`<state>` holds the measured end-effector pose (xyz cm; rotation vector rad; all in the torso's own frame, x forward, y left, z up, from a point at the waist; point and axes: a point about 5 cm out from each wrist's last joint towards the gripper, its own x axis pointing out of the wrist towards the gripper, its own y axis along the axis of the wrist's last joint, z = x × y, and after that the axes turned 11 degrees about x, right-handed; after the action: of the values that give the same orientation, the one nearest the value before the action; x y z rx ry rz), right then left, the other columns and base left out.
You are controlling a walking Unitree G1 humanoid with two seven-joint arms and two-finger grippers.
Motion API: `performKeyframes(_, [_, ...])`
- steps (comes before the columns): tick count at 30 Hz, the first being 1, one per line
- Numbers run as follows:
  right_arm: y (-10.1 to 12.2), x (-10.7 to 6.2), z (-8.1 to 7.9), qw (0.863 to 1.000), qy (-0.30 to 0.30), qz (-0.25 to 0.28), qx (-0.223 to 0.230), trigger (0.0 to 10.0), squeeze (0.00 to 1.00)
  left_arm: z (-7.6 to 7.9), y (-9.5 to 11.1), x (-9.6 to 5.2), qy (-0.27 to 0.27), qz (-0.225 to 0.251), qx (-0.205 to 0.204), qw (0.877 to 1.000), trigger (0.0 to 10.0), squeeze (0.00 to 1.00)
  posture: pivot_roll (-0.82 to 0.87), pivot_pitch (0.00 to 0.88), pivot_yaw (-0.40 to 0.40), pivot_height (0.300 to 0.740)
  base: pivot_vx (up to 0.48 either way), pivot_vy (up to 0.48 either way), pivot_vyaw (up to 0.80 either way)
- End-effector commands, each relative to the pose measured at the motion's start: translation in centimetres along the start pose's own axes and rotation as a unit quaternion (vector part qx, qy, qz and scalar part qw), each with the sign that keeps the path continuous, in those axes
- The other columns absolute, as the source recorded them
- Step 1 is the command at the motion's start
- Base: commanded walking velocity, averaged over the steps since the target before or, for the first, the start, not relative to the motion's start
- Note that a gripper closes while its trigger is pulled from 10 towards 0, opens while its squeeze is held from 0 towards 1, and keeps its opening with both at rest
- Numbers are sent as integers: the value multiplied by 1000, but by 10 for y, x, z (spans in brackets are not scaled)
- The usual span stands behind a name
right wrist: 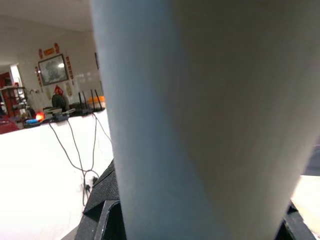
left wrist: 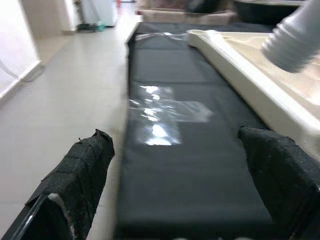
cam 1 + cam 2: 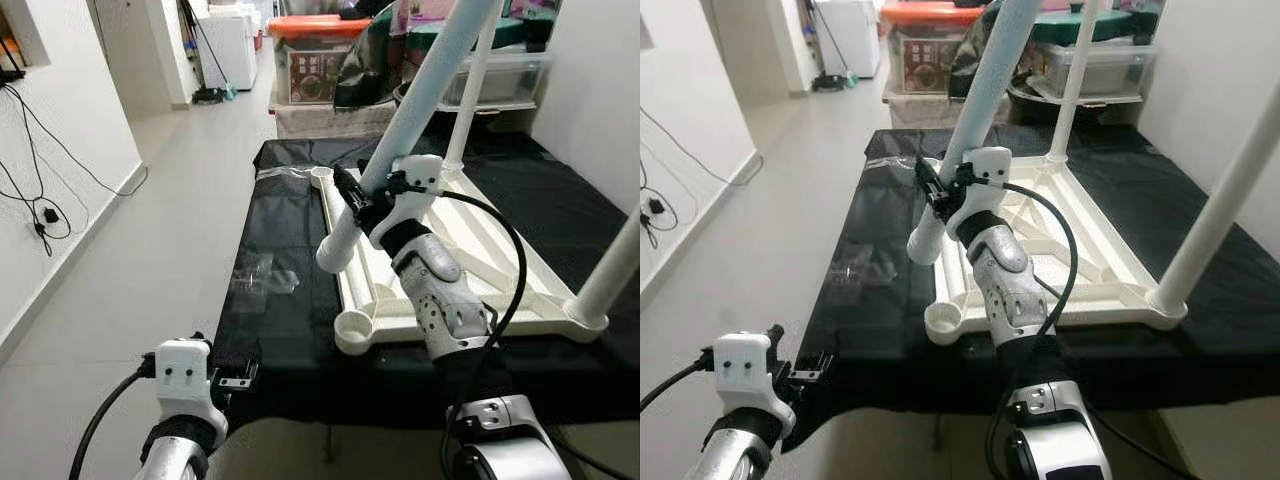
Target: Building children table
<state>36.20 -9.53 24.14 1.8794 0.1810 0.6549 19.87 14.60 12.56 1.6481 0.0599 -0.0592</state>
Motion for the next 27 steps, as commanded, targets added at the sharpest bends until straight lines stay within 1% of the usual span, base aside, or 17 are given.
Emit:
performKeyframes(1, [1, 1, -5, 1000, 9, 8, -10, 10000, 0, -4, -6, 1, 15, -13, 1, 1000, 10000, 0, 80, 0, -6, 740, 0, 0, 0])
performKeyframes(17, [3, 4, -4, 1000, 9, 11, -14, 10000, 0, 0, -5, 2, 16, -6, 1, 1000, 10000, 0, 80, 0, -5, 740, 0, 0, 0])
performKeyframes(21, [2, 3, -5, 1000, 10, 9, -14, 10000, 0, 0, -2, 3, 19, 4, 12, 1000, 10000, 0, 78, 2, -7, 740, 0, 0, 0])
performKeyframes(25, [2, 3, -5, 1000, 11, 8, -12, 10000, 0, 0, -2, 4, 20, 5, 12, 1000, 10000, 0, 78, 2, -7, 740, 0, 0, 0])
performKeyframes(27, [2, 3, -5, 1000, 11, 8, -11, 10000, 0, -1, -2, 4, 22, 5, 13, 1000, 10000, 0, 78, 2, -7, 740, 307, -292, 0])
